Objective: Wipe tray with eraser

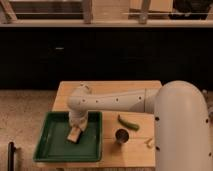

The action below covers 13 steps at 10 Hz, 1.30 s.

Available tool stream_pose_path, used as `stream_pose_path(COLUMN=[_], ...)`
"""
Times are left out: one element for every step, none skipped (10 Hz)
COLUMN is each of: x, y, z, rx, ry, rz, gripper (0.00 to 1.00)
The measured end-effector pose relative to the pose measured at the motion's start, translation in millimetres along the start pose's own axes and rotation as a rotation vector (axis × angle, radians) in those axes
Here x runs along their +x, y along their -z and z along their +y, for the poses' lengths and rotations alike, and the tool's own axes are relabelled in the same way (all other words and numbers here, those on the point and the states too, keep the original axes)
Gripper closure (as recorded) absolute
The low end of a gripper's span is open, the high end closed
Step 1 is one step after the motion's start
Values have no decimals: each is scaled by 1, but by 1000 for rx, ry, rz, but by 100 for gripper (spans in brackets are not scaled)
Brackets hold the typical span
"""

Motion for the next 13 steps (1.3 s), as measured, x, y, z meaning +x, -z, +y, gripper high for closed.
stream_pose_path(x=[-6,-8,-13,-18,-27,-36,-45,-55,-58,-58,-55,-51,-45], y=[-3,-5,-9,-12,-16,-21,-25,-28,-30,-29,-25,-22,-17], z=[-10,-13,-16,-17,-16,-11,-5,3,9,19,33,42,52], rx=[-1,-1,-3,-7,-15,-22,-28,-36,-40,-43,-44,-42,-38], ry=[32,51,73,92,112,123,130,137,138,128,107,90,66], rz=[-9,-19,-32,-45,-63,-80,-99,-117,-124,-127,-124,-118,-110], gripper=[100,100,100,100,100,100,100,100,100,100,100,100,100])
